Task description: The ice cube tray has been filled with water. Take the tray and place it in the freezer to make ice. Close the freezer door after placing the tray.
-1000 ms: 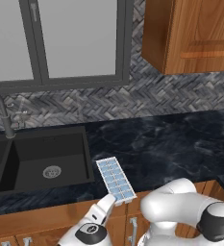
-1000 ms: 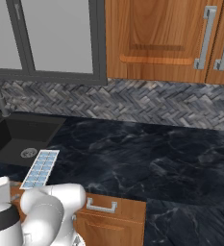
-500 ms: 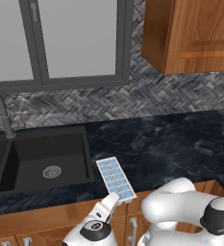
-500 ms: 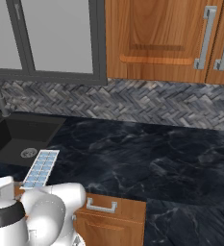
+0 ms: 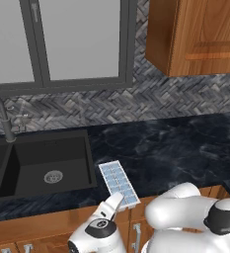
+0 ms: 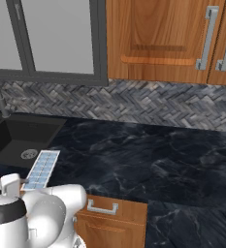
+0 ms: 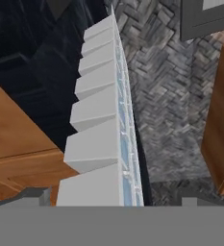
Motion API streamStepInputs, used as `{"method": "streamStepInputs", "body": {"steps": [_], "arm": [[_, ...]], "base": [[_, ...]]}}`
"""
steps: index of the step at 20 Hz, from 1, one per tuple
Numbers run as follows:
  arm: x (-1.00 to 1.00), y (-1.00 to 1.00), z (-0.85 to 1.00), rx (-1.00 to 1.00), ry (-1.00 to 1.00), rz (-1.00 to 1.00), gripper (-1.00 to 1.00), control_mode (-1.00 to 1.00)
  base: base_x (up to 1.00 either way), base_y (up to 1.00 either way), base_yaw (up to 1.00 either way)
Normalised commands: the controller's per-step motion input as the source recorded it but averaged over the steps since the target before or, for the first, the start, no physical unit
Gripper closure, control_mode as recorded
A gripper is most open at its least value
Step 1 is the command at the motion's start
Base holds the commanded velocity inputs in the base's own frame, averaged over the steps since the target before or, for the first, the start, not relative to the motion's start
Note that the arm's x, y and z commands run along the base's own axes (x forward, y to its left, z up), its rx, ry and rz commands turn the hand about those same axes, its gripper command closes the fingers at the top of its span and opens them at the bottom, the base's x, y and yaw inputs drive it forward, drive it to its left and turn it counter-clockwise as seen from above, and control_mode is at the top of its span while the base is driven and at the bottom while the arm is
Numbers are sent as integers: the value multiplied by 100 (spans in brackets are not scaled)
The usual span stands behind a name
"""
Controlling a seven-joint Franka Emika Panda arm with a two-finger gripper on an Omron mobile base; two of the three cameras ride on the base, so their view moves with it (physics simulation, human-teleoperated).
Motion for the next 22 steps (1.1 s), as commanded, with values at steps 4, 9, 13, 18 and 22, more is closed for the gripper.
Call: {"method": "streamStepInputs", "body": {"steps": [4,9,13,18,22], "arm": [[7,0,-20,0,0,1,-100,-100],[0,0,-28,0,0,1,-100,-100],[0,0,-12,0,0,1,-100,-100],[0,0,0,0,0,0,-100,-100],[0,0,5,0,-6,0,-100,-100]], "base": [[0,0,0],[0,0,0],[0,0,0],[0,0,0],[0,0,0]]}}
